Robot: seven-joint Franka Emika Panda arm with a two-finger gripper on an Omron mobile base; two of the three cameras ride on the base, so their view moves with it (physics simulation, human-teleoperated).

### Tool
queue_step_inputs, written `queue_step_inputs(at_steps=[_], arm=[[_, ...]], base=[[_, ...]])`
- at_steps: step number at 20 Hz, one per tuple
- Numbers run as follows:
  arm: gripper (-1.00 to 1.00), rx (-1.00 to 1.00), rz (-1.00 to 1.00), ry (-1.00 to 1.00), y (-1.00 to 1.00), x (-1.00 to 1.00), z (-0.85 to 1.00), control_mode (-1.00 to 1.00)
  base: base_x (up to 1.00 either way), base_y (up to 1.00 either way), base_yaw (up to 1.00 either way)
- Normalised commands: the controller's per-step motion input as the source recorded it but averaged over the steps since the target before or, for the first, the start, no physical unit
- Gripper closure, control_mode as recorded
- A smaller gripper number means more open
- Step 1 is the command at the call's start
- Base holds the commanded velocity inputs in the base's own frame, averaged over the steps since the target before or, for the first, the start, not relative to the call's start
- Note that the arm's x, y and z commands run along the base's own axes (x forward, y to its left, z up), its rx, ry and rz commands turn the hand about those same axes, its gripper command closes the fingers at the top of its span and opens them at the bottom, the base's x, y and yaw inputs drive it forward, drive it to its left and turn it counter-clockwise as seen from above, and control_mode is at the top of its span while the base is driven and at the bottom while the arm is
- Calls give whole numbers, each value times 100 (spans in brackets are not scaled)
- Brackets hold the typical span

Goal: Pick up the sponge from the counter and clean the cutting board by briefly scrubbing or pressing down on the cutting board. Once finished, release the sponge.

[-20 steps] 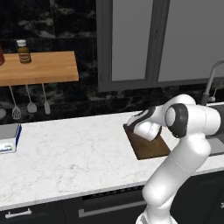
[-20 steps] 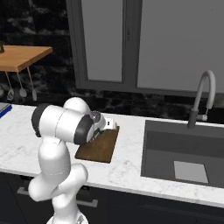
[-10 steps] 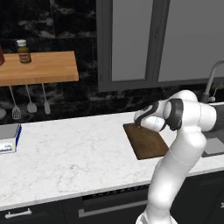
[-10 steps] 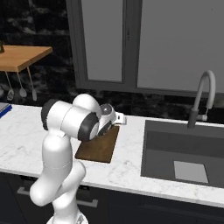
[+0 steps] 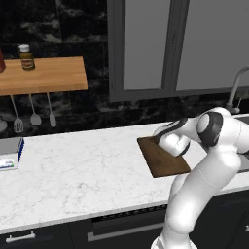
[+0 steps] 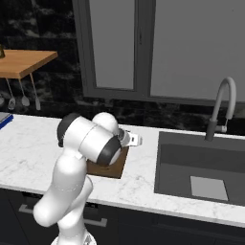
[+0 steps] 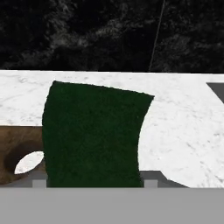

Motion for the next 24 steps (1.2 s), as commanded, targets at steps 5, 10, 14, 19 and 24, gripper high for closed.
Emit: queue_step_inputs(at_steps=[5, 10, 14, 19, 24], arm=[[100, 0, 0, 0, 1, -99, -8, -100], [100, 0, 0, 10, 2, -76, 46, -100], [100, 0, 0, 21, 0, -63, 86, -100], [100, -4, 0, 33, 0, -79, 89, -100], [100, -13, 9, 53, 35, -99, 38, -100]], base=[[0, 0, 0], [0, 0, 0], [0, 0, 0], [0, 0, 0], [0, 0, 0]])
